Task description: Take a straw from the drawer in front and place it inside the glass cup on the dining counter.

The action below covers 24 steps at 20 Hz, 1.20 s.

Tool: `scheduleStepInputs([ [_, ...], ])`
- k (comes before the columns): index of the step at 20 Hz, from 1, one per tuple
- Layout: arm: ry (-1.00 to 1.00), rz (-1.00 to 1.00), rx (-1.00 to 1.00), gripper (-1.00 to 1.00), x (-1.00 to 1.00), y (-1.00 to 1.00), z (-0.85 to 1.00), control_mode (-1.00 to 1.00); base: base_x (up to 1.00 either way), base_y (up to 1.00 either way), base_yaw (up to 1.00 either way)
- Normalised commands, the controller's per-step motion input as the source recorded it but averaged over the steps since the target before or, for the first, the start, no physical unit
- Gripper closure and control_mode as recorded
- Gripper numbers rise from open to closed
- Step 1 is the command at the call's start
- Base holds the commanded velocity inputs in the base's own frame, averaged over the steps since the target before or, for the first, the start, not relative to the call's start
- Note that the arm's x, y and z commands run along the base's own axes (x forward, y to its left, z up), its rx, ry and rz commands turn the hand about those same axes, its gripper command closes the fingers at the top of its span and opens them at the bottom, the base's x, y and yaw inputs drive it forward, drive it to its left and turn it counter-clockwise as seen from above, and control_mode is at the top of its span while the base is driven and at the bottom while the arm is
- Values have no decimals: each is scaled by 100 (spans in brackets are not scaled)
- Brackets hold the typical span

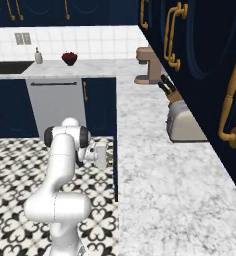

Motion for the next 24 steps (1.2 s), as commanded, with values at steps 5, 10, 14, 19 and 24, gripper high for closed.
scheduleStepInputs([
  [5, 0, 2, 7, 100, -64, 88, 9, -100, 0, 0, 0],
  [10, 0, 2, 5, 100, -69, 99, 13, -100, 0, 0, 0],
  [14, 0, 2, 3, 100, -68, 100, 18, -100, 0, 0, 0],
  [19, 0, 4, 3, -100, -54, 100, 29, -100, 0, 0, 0],
  [24, 1, 6, 18, -100, -49, 81, 61, -100, 0, 0, 0],
])
